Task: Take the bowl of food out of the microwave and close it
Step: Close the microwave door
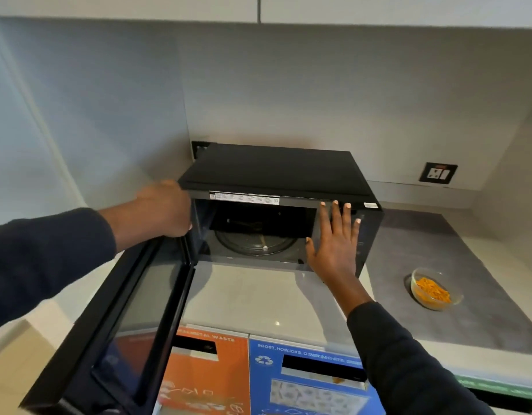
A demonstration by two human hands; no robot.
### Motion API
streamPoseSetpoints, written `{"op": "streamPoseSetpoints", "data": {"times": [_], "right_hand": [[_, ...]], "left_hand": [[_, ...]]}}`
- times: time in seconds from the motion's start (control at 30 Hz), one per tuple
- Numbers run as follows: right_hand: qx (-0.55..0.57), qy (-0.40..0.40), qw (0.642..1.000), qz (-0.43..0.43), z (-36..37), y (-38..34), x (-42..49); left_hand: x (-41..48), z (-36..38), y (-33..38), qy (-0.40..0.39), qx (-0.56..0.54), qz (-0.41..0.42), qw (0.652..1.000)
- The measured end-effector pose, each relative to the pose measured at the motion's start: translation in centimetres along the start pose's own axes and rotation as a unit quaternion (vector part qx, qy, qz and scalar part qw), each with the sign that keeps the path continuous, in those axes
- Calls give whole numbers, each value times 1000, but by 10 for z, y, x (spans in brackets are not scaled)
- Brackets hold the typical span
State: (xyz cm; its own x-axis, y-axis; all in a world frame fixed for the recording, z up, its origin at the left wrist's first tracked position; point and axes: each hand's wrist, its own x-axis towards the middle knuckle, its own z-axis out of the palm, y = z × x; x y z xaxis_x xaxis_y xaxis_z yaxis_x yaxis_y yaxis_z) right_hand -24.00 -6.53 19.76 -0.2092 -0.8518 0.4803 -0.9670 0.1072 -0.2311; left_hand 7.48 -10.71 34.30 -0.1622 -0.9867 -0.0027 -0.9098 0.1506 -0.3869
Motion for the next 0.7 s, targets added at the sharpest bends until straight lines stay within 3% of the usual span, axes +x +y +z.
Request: {"op": "streamPoseSetpoints", "data": {"times": [0.17, 0.47, 0.7], "right_hand": [[5, 6, 1000, 13, -4, -3, 3], [25, 13, 999, 16, -13, -5, 5], [33, 0, 999, 16, -21, 0, 9]], "left_hand": [[-24, 34, -15, -68, -96, -17, 993], [-41, 44, 0, -55, -123, -25, 991], [-50, 21, 27, -32, -159, 56, 985]]}}
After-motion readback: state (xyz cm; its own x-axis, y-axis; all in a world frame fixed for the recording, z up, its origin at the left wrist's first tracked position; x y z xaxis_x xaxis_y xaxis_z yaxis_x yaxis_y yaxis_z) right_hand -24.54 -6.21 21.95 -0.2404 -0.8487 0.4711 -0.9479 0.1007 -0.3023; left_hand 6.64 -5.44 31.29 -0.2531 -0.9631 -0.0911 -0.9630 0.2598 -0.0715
